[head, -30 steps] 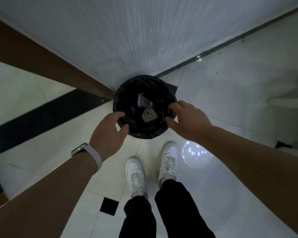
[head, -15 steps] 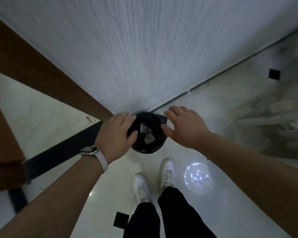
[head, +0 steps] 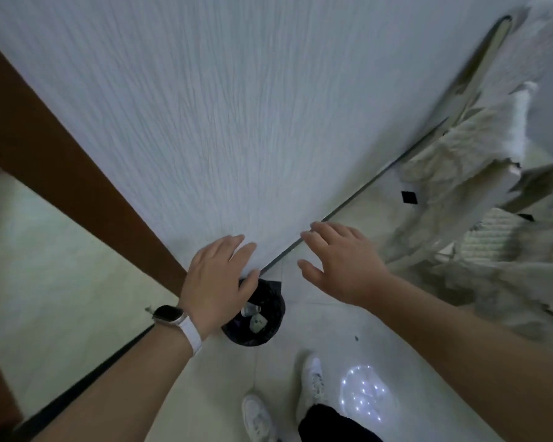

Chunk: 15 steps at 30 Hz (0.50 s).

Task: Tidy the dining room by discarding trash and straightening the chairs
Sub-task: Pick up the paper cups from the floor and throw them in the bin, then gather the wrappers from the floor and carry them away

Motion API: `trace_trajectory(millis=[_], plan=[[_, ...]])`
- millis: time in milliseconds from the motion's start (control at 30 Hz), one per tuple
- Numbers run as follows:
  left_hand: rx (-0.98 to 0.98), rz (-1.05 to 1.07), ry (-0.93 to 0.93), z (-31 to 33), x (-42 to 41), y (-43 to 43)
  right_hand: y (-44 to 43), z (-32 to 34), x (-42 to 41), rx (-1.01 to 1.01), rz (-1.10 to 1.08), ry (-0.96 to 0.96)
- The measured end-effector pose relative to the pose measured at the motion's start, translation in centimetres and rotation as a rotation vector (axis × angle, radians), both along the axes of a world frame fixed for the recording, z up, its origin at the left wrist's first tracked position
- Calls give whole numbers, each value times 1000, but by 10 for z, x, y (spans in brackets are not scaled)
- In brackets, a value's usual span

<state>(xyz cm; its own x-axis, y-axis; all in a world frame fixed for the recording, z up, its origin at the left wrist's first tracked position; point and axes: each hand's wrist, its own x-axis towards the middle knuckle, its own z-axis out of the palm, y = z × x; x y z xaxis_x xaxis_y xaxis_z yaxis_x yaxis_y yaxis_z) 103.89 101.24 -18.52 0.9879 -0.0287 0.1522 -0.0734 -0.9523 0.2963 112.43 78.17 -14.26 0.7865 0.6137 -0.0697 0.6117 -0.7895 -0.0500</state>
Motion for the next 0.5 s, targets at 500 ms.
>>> trace_trajectory(millis=[500], plan=[[3, -434, -179, 89, 68, -174, -190, 85, -47, -13, -412, -150]])
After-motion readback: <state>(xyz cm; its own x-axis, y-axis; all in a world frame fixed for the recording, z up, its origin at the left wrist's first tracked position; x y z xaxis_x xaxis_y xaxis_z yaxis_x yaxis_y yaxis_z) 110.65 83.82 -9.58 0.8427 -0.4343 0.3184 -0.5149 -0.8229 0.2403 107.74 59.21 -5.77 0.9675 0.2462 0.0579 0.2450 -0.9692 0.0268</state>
